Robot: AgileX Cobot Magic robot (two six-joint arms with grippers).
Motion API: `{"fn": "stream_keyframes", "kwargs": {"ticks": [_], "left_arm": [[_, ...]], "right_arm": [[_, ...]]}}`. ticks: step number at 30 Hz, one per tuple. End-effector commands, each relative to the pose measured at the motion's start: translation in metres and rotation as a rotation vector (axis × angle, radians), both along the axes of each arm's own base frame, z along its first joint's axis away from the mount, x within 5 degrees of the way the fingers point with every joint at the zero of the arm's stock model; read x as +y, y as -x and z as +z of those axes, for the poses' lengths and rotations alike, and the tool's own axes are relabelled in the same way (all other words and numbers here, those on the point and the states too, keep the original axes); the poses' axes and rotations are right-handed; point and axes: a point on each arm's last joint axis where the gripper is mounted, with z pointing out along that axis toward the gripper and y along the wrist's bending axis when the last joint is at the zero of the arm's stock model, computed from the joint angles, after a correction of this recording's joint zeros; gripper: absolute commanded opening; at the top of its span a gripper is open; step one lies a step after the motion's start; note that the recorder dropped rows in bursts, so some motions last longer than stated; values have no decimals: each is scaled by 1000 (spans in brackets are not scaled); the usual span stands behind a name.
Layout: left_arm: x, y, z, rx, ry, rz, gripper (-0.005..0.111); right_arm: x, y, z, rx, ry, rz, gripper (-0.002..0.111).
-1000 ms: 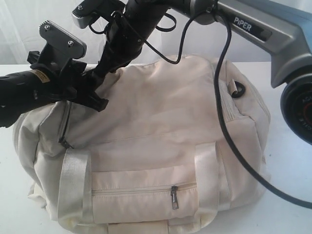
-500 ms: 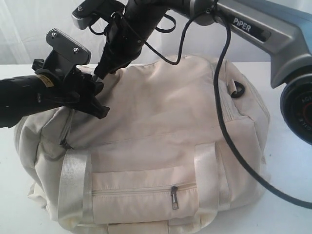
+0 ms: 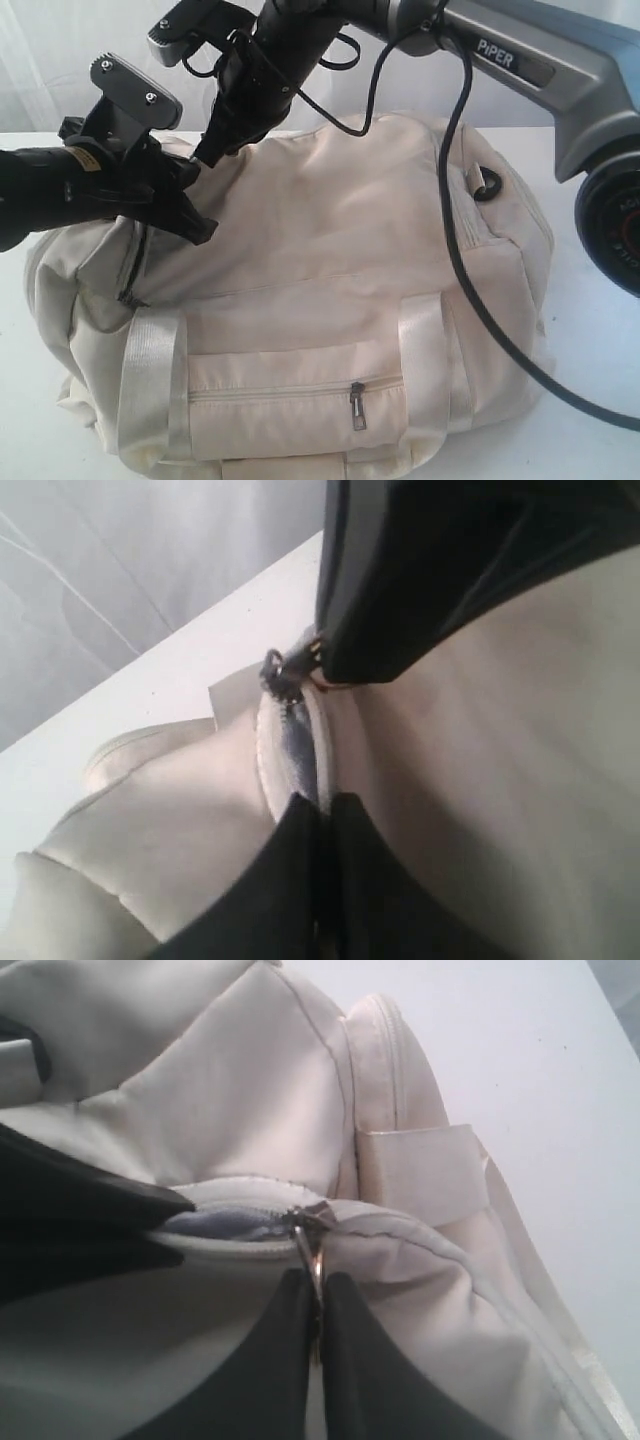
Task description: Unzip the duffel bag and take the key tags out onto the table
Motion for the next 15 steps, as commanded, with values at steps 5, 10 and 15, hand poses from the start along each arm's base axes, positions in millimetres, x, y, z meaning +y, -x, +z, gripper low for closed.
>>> {"fn": "stream_keyframes", "kwargs": {"ticks": [5, 10, 15], "left_arm": [[25, 14, 16, 79, -24, 23, 0], [33, 18, 11, 83, -19, 48, 0], [33, 19, 11, 85, -20, 48, 0]], "right_arm": [[-14, -22, -3, -89, 34, -108, 0], [-30, -38, -2, -94, 23, -189, 0], [-46, -51, -2, -90, 19, -237, 0]]}}
